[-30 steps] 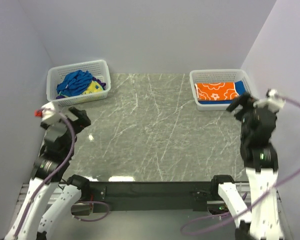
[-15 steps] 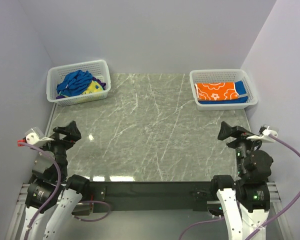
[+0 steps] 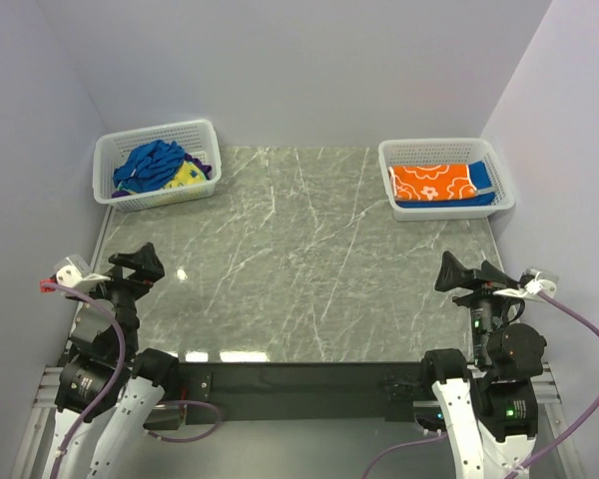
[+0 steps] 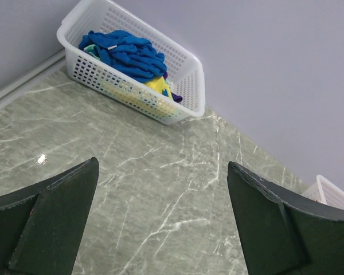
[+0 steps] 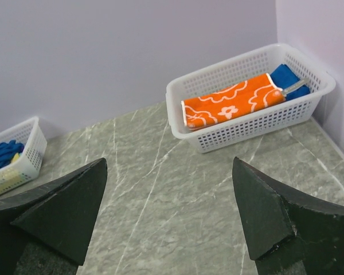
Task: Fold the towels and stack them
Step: Neatly place the folded towel into the bin
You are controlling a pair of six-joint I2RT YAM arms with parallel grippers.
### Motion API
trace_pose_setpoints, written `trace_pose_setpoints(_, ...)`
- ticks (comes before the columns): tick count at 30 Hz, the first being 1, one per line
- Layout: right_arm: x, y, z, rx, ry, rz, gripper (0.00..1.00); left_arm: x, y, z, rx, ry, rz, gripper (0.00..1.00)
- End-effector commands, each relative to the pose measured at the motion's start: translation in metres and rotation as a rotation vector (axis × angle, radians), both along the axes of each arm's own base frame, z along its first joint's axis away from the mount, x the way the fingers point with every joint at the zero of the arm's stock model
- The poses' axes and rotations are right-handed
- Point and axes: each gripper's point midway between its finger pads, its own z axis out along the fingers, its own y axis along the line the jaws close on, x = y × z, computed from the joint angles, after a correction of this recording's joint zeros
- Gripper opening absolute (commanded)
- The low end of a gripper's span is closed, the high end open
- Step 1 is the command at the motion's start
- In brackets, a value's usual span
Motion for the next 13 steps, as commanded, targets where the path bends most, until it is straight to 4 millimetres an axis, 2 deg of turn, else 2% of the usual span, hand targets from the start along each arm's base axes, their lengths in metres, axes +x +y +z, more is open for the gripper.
trace_pose_setpoints(1, -0.0022, -0.0018, 0.0098, -0.013, -0.051, -0.007, 0.96, -0.0017, 0.0066, 0.0074, -0.019, -0.041, 0.038, 0.99)
trace_pose_setpoints(13, 0.0009, 0.0019, 0.0085, -0.019, -0.054, 0.013, 0.96, -0.0001, 0.0082, 0.0069, -0.012, -0.047, 0.047, 0.99)
